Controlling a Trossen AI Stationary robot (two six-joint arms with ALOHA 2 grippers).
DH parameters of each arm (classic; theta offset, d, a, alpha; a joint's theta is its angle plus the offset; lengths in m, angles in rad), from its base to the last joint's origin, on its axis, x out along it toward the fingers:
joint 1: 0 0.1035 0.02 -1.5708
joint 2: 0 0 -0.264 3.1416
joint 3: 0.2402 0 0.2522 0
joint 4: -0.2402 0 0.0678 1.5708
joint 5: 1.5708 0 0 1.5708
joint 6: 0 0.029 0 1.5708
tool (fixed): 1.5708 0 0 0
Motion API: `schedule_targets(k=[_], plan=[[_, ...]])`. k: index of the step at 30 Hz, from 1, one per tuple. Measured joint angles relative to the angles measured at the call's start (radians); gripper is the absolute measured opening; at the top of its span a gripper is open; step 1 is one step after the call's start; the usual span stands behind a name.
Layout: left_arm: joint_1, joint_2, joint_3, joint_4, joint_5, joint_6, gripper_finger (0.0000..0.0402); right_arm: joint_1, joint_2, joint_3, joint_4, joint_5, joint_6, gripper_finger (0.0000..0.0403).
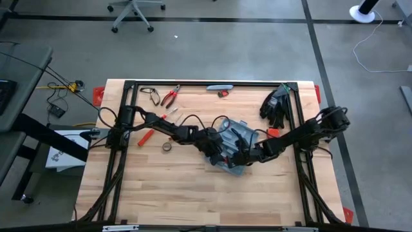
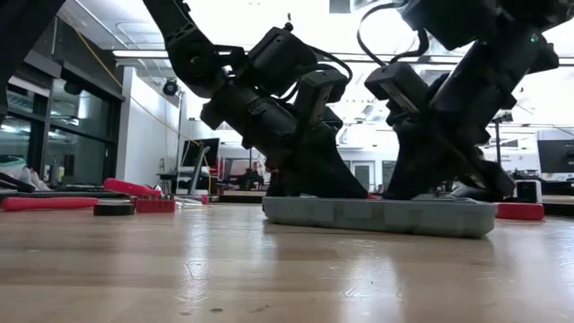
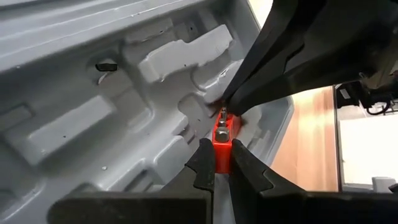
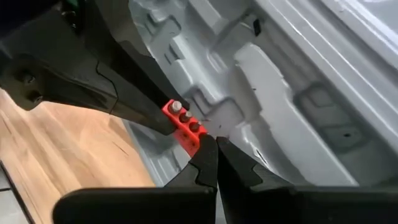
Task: Prefit tool cases
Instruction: Put the right orange multi-bit set into the gray tool case
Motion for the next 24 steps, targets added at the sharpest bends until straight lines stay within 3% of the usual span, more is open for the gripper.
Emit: schedule_targets(k=[24], plan=[[-0.012,0.037,0.001,-0.002,-0.014,-0.023,0.001,0.007,0.025,0.022,-0.006,-0.062,-0.051,0.0]])
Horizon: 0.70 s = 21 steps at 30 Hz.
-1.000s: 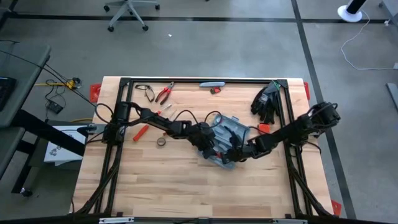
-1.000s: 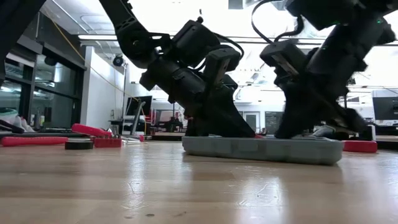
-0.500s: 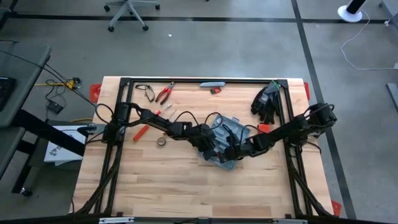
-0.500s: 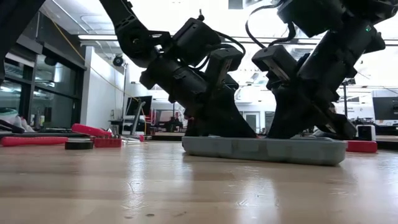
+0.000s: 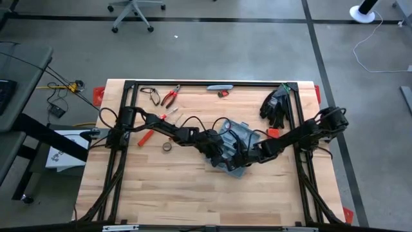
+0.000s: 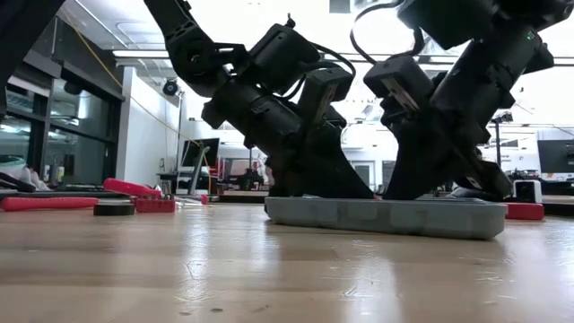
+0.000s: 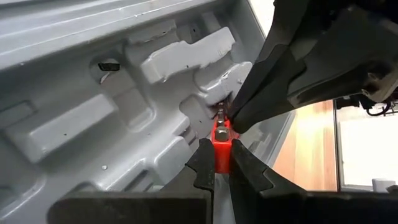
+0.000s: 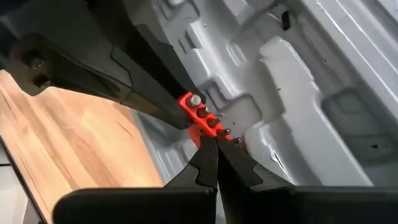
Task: Prefit tool cases
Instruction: Put the right orange multi-bit set into the gray tool case
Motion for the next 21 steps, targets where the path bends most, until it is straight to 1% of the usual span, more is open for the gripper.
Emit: schedule_targets(k=[4,11,15,21], plan=[[0.0,0.0,-0.001,0.005,0.004,0.0,0.0011,0.0,0.019,0.002,0.004,-0.009,0.007,0.0],[0.01,-0.016,-0.003,0.03,0.018,-0.003,0.0058,0.0,0.027,0.003,-0.014,-0.017,0.009,0.0],[0.03,-0.022,-0.003,0.034,0.066,0.012,0.0075,0.0,0.028,0.002,-0.021,-0.018,0.009,0.0],[0.056,-0.022,-0.003,0.036,0.126,0.012,0.008,0.0,0.029,0.002,-0.03,-0.021,0.008,0.0]])
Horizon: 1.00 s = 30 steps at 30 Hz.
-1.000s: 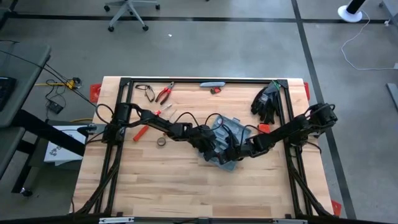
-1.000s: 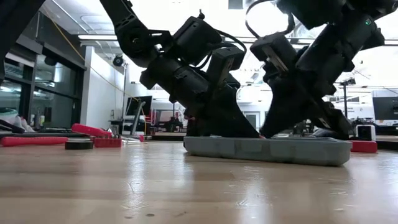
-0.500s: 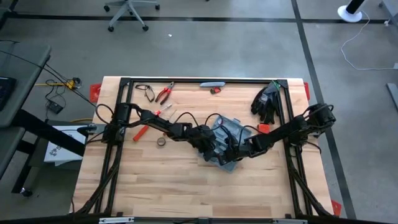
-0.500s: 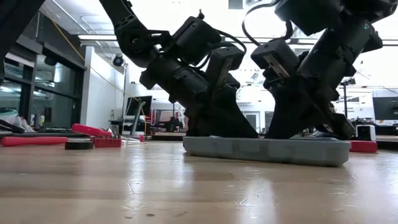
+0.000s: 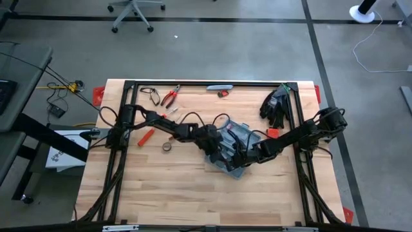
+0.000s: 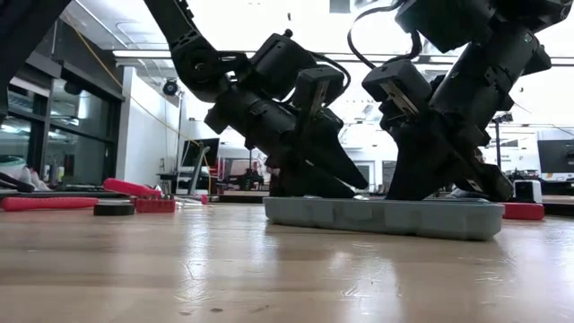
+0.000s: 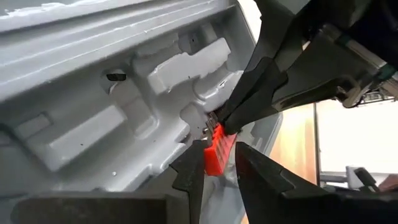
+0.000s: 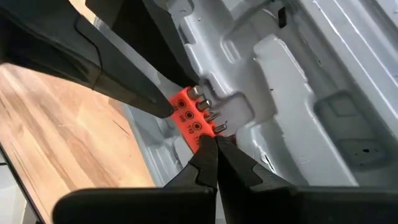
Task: Prefit tool cases
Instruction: Put the right orange multi-bit set into the gray tool case
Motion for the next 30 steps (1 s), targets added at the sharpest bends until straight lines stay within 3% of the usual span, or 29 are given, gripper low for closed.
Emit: schedule_targets(k=[10,17,26,30], plan=[[0.018,-0.015,-0.002,0.0,0.051,0.031,0.0073,0.0,0.001,-0.002,-0.002,-0.004,0.0,0.0],[-0.043,-0.073,0.0,-0.056,-0.066,0.234,0.0005,0.0,0.002,-0.003,0.001,-0.004,0.002,0.0],[-0.101,-0.071,-0.001,-0.084,-0.199,0.318,0.0,0.0,0.002,-0.003,0.003,-0.004,0.003,0.0],[-0.1,-0.069,0.0,-0.042,-0.202,0.333,0.0,0.0,0.002,-0.003,0.003,-0.006,0.011,0.0]])
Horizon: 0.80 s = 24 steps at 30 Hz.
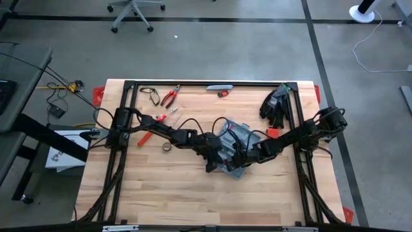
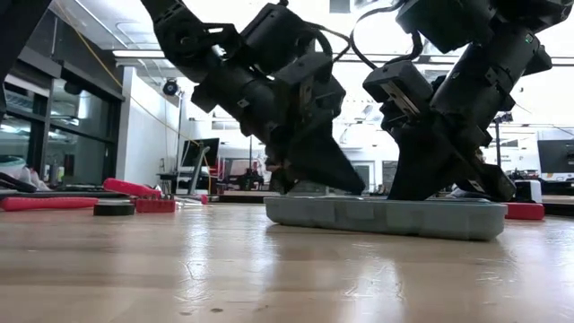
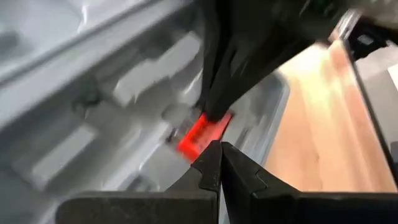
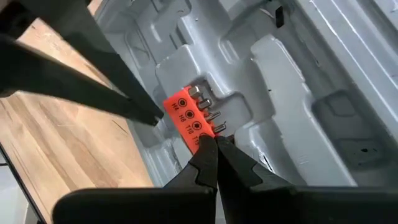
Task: Prefit tool cases
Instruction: Put the right orange multi-bit set into the gray tool case
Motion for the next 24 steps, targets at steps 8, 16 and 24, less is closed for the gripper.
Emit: schedule_targets(k=[8,16,24], plan=[[0.002,0.0,0.013,-0.018,-0.02,0.028,0.0,0.0,0.0,0.0,0.0,-0.001,0.004,0.0],[-0.001,0.045,0.017,-0.012,0.0,0.022,0.0,0.001,0.0,0.0,-0.001,-0.012,0.008,0.0],[0.0,0.086,0.019,-0.046,0.022,0.012,0.0,0.001,-0.001,-0.001,0.003,-0.012,0.007,0.0]])
